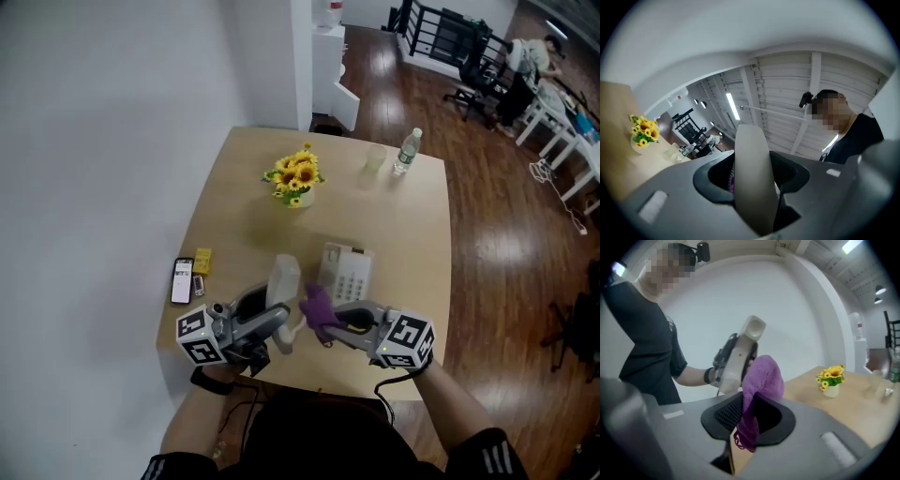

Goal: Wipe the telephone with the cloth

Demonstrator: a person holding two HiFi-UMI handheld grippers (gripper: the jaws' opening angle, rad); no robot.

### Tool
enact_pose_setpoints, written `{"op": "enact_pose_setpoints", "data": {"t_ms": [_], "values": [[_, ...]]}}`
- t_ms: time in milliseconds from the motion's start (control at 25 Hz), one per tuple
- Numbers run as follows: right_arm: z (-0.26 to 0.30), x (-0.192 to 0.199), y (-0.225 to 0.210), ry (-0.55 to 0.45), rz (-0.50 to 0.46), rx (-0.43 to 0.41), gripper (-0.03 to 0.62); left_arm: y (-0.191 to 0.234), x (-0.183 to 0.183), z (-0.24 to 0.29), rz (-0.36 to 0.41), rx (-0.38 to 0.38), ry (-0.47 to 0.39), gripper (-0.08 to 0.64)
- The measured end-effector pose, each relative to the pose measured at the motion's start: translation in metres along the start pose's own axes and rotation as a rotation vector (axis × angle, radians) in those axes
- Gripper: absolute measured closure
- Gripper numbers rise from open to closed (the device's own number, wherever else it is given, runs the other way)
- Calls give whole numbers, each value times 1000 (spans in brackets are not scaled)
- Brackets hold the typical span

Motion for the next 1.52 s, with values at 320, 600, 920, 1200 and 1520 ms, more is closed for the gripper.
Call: {"op": "enact_pose_setpoints", "data": {"t_ms": [320, 600, 920, 1200, 1520], "values": [[2, 48, -152, 179, 21, 283, 520, 23, 36, -23, 25, -176, 111, 341], [33, 79, -238, 422, -104, 421, 520, 34, 50, -33, 40, -262, 163, 341], [67, 133, -268, 644, -124, 405, 520, 36, 55, -48, -6, -316, 146, 341], [84, 154, -244, 698, -145, 344, 522, 40, 58, -61, -7, -358, 146, 340], [92, 195, -178, 733, -177, 259, 522, 43, 56, -65, 6, -358, 141, 340]]}}
Point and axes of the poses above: the fingertips, and each gripper's own axes: z forward along the fingers, y to its left, x out of its underside, the point moved 1 cm from there along -z, backward along the fingers, and after that the axes turned 4 degrees about -y, right-handed, at the moved point
